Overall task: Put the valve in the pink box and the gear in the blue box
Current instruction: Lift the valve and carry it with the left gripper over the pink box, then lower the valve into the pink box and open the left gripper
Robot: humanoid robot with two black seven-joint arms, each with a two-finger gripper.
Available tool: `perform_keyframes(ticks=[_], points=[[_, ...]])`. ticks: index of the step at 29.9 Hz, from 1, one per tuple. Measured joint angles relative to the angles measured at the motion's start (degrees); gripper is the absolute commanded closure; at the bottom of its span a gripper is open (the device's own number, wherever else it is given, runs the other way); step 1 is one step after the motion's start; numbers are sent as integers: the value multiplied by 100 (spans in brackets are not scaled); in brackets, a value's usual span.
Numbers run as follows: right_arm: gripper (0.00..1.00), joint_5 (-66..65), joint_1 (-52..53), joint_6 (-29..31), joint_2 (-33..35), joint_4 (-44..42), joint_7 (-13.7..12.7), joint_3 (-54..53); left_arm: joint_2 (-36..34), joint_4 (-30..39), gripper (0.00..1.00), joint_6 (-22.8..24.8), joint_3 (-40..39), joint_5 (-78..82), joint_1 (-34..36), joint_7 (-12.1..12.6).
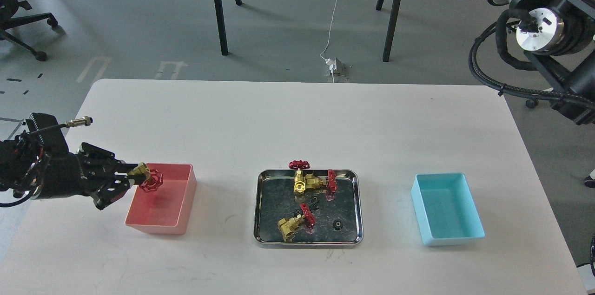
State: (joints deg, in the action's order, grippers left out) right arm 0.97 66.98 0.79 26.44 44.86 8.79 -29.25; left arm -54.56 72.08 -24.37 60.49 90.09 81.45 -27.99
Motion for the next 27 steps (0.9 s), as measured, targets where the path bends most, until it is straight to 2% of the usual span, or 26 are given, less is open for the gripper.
perform_keyframes(ticks=[17, 23, 27], points=[[0, 0, -165, 15, 24, -1, 17, -10, 556, -217, 94, 20, -58, -60, -399, 0], [0, 0, -198, 18, 61, 11, 17, -11, 661, -429, 88, 21, -398, -68, -869, 0], [0, 0, -247, 18, 102, 21, 12, -16, 667, -501, 78, 21, -676, -56, -1122, 0]])
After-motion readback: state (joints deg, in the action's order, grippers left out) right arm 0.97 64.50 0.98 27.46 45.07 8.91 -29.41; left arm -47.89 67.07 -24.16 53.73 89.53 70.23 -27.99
